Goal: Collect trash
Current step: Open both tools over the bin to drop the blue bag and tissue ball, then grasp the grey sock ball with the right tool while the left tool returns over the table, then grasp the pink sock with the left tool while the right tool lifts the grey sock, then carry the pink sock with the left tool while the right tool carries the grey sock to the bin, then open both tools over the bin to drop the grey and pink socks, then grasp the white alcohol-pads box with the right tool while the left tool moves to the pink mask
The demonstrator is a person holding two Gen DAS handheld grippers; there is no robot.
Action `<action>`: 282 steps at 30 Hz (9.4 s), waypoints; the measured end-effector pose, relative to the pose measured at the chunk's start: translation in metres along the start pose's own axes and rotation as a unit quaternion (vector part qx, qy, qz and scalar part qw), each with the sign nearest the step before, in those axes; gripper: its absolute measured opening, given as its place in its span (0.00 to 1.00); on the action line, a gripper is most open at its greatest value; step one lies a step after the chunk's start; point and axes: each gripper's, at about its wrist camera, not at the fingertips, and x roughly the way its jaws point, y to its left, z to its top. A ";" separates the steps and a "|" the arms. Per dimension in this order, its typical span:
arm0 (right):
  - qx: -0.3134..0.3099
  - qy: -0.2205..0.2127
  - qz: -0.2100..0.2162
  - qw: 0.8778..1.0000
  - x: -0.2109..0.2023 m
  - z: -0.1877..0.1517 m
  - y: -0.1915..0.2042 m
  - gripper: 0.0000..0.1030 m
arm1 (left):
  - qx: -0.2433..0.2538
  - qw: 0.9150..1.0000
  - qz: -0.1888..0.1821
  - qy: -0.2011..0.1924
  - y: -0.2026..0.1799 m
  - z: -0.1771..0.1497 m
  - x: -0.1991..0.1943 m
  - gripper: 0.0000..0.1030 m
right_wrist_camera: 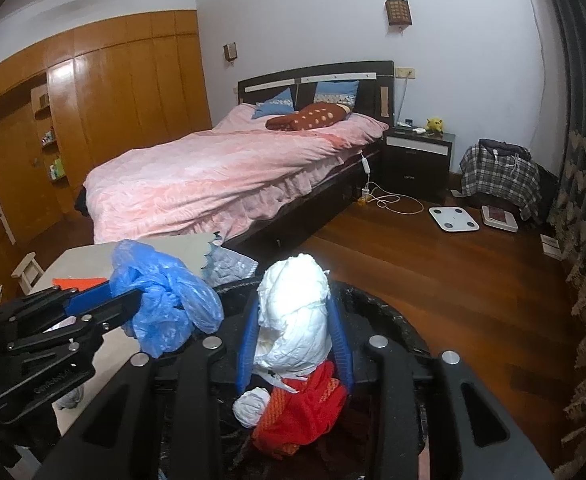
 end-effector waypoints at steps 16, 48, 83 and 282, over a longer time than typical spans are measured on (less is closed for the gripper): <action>0.001 -0.012 -0.003 1.000 -0.005 -0.002 0.011 0.91 | -0.030 0.998 0.058 -0.007 0.041 -0.013 -0.032 0.78; -0.100 0.024 0.212 0.972 -0.013 -0.065 0.231 0.94 | -0.134 0.958 0.255 0.003 0.177 -0.129 -0.205 0.84; -0.131 0.143 0.236 0.952 0.054 -0.111 0.267 0.36 | -0.159 0.948 0.274 0.021 0.212 -0.149 -0.204 0.84; -0.155 0.127 0.222 0.954 0.127 -0.088 0.339 0.42 | -0.166 0.933 0.317 0.038 0.298 -0.142 -0.168 0.84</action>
